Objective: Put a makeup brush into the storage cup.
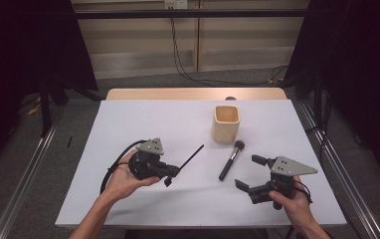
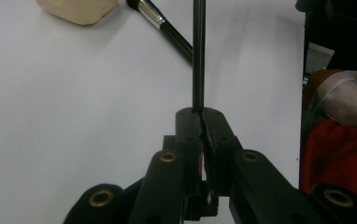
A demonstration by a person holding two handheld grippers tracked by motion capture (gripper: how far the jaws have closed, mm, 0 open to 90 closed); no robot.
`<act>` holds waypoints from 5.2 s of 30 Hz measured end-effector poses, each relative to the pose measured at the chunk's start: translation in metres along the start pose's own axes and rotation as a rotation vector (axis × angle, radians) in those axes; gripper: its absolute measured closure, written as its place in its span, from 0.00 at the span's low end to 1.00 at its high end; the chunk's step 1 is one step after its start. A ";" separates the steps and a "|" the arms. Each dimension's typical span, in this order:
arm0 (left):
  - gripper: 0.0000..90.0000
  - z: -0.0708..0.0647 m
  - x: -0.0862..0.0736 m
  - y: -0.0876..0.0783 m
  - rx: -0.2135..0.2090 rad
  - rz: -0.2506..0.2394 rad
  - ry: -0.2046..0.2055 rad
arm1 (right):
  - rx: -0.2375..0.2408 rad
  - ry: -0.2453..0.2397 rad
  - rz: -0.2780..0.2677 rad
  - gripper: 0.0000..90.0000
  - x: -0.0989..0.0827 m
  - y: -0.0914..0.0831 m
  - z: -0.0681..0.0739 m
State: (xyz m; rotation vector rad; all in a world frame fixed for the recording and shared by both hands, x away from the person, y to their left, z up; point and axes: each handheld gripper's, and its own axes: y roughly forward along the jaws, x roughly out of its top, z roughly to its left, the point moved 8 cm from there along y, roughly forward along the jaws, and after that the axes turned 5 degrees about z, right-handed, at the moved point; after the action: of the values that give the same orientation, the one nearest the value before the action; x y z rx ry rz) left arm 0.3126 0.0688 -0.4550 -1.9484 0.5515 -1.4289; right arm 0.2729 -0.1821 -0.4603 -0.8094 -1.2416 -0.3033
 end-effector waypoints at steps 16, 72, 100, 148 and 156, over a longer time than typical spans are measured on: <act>0.95 -0.021 0.002 0.012 -0.066 0.148 0.086 | 0.120 -0.054 0.080 0.00 0.014 0.025 0.015; 0.95 -0.018 -0.002 0.014 -0.052 0.590 0.245 | 0.446 -0.329 0.786 0.04 0.007 0.070 0.040; 0.95 -0.019 0.003 0.024 -0.040 0.600 0.265 | 0.501 -0.393 0.885 0.54 0.009 0.091 0.048; 0.66 -0.010 0.004 0.030 -0.011 0.491 0.260 | 0.560 -0.405 0.842 0.96 0.014 0.095 0.052; 0.33 0.000 0.004 0.029 0.039 0.416 0.202 | 0.554 -0.388 0.834 0.96 0.014 0.094 0.051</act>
State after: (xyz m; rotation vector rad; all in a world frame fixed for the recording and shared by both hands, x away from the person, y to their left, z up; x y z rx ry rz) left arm 0.3149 0.0456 -0.4725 -1.5500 0.9522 -1.3570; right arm 0.2987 -0.0791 -0.4776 -0.8393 -1.1460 0.8719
